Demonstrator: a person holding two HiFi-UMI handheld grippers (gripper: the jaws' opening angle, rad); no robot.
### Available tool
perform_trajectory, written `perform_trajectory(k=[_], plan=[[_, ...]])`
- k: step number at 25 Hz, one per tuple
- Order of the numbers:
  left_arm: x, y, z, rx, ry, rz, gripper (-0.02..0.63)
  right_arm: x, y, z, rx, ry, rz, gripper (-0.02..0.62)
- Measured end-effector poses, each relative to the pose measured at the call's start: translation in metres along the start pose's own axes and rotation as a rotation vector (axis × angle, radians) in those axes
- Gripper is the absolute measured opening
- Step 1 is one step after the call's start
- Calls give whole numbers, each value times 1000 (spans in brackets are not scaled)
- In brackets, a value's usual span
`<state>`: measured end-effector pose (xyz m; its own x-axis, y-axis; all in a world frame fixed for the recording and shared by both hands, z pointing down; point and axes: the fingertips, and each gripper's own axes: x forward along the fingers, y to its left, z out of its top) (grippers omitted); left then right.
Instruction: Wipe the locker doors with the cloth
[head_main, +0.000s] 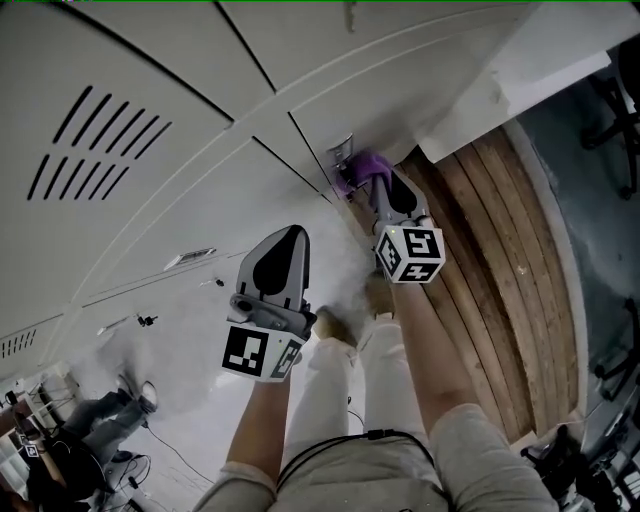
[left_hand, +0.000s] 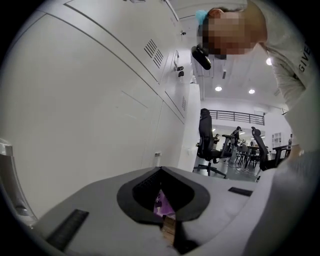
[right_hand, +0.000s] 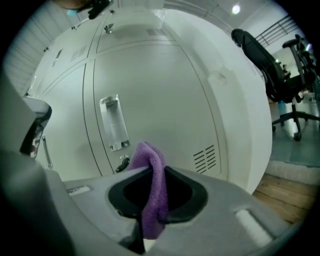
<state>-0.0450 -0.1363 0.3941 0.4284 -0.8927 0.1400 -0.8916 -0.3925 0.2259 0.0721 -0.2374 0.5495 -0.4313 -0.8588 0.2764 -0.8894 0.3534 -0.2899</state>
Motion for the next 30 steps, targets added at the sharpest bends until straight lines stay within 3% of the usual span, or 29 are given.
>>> perform_trajectory(k=[7,14,19,22,25,30], plan=[[27,-17,17,25,-11,-22,-2,-37,15,95,-123,-163,65,51],[48,-41,65,60,-81,-61,-2,-69,60,226,-290,-430,169,51],[55,-52,76,64,-93,-75,-2,-83,77,306,-317,-592,188,52],[59,-55,73,61,-83,-74,-2,-78,79,322,-369,-632,157,54],[62,-57,69,60,-74,-75,-2,-70,76,312,-433,-615,121,52],[68,-55,58,53,-63,-62,-2,-52,52,277,-403,-528,109,52]])
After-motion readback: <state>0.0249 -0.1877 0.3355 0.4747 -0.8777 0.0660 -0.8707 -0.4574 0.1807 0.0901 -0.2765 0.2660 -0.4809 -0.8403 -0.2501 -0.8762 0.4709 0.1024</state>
